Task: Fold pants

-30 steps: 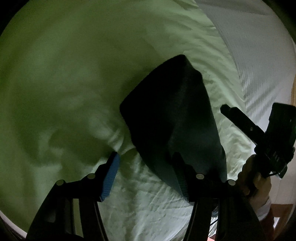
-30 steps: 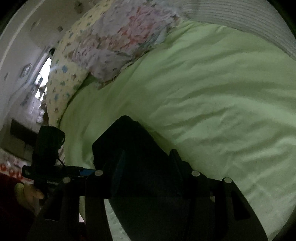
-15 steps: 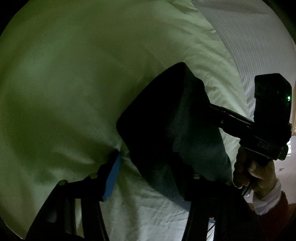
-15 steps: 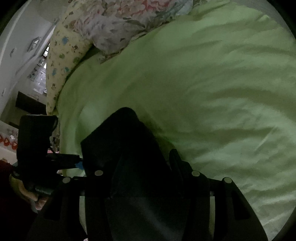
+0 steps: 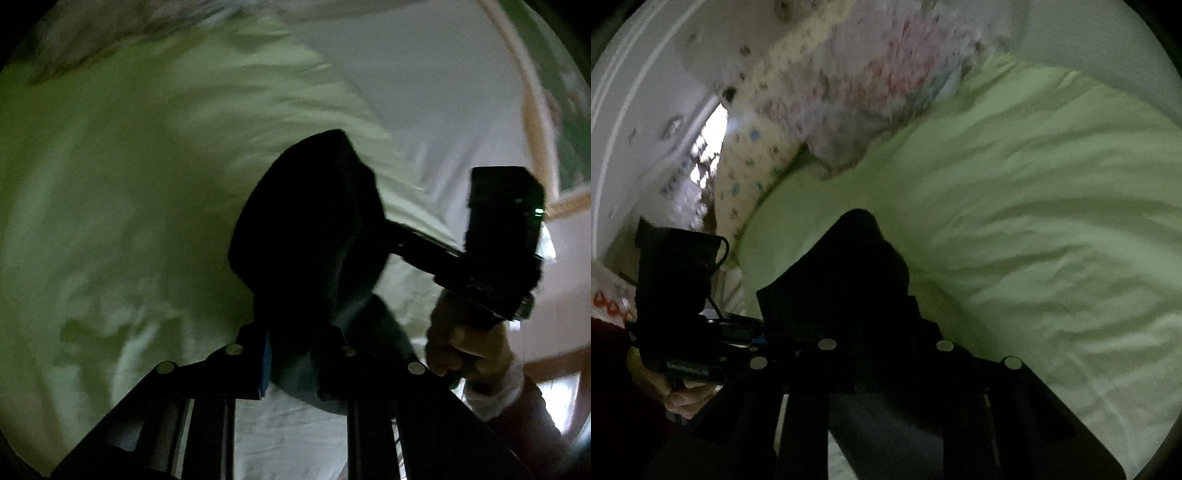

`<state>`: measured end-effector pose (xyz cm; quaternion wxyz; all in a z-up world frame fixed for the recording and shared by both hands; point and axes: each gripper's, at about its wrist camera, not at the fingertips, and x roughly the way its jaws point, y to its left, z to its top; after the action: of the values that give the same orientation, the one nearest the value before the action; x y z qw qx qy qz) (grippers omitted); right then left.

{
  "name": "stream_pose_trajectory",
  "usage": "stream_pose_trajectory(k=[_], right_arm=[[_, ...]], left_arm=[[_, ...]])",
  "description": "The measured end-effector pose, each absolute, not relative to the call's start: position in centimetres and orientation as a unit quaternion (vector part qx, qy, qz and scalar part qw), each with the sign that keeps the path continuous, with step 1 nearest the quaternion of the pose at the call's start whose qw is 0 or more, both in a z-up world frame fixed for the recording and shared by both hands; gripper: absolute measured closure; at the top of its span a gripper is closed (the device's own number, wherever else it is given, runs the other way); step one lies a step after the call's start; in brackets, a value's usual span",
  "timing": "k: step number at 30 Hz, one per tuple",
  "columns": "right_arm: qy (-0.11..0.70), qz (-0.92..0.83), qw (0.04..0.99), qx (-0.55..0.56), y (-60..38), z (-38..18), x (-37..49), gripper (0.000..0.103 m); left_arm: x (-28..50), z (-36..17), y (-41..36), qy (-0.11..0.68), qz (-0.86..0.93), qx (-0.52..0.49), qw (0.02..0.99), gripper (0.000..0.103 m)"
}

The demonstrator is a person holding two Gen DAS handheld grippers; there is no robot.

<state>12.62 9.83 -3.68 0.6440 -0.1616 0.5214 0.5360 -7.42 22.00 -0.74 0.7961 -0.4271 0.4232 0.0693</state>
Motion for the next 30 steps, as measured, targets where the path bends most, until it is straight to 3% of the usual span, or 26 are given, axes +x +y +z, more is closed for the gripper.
stream_pose_trajectory(k=[13, 30], right_arm=[[0.457, 0.503, 0.731, -0.052, -2.6, 3.9, 11.3, 0.083], [0.421, 0.427, 0.798, 0.054, -16.5, 4.8, 8.2, 0.084]], left_arm=[[-3.3, 5.9, 12.4, 0.411, -0.056, -0.327, 0.849, 0.087], [0.2, 6.1, -0.3, 0.461, -0.168, -0.216, 0.844, 0.087]])
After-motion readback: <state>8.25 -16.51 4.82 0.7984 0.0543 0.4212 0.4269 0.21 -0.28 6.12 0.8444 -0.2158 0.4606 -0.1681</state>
